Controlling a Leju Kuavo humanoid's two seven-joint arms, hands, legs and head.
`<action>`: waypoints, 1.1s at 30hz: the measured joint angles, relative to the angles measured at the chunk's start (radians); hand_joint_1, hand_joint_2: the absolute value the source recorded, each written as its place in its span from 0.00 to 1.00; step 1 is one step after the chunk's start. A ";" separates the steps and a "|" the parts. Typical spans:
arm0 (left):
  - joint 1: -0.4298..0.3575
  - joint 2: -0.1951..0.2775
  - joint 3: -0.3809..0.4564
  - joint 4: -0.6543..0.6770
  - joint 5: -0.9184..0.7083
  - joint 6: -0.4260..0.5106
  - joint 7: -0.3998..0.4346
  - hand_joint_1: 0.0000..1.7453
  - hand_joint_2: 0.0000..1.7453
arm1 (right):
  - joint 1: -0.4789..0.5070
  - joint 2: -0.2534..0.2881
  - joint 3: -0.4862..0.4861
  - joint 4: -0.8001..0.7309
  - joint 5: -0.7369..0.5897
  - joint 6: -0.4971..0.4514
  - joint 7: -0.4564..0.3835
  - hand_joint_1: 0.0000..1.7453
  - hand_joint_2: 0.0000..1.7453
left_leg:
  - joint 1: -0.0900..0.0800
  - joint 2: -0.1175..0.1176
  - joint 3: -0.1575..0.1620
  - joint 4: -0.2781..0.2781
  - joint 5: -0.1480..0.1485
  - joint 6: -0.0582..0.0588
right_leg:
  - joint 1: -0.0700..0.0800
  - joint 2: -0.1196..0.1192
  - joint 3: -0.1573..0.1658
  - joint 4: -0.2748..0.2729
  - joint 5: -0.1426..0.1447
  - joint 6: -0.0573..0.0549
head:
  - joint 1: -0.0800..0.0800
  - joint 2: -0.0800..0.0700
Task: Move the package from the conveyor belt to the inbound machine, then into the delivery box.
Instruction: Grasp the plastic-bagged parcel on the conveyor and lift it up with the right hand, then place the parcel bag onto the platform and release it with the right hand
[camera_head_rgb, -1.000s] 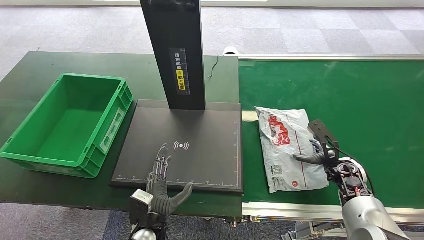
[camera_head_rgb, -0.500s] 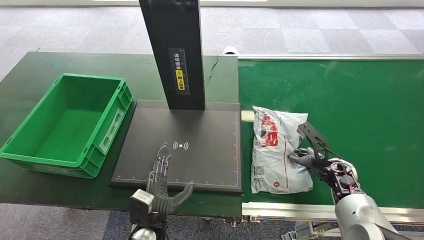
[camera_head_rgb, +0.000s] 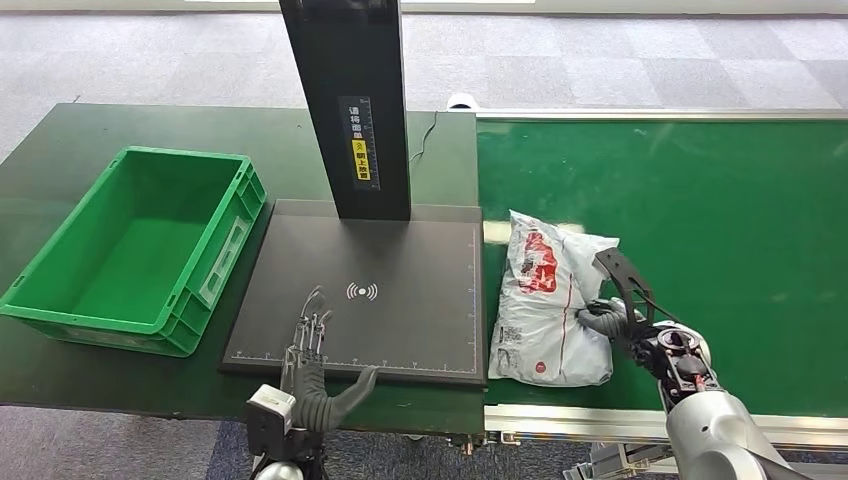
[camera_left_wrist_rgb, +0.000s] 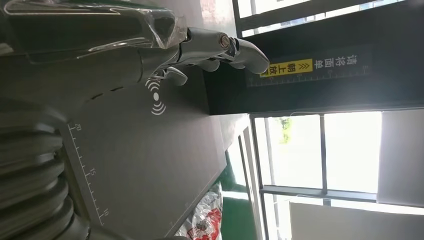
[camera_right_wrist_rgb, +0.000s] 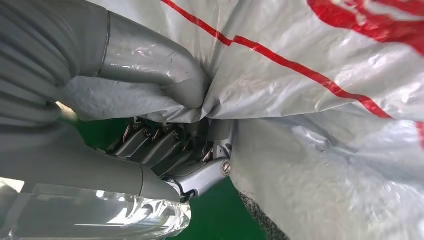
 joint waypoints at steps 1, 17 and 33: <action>0.005 0.000 0.001 -0.005 0.000 0.009 0.000 0.00 1.00 | 0.000 0.001 -0.001 -0.001 -0.006 -0.015 -0.052 1.00 1.00 | 0.000 0.000 0.000 0.000 0.000 0.000 | 0.000 0.000 0.000 0.000 0.000 0.000 | 0.000 0.000; 0.032 0.017 0.061 -0.142 -0.107 -0.002 0.003 0.00 1.00 | 0.313 0.114 0.271 -0.775 -0.230 -0.429 -0.480 1.00 1.00 | 0.001 0.000 -0.002 -0.001 0.000 0.000 | 0.001 -0.001 -0.002 0.000 -0.001 0.000 | 0.000 0.000; -0.019 0.015 0.081 -0.143 -0.121 0.010 -0.001 0.00 1.00 | 0.360 0.185 0.554 -0.983 -0.300 -0.347 -0.472 1.00 1.00 | 0.001 0.001 -0.003 -0.001 0.001 0.000 | 0.001 0.000 -0.003 0.000 -0.001 0.000 | 0.000 0.000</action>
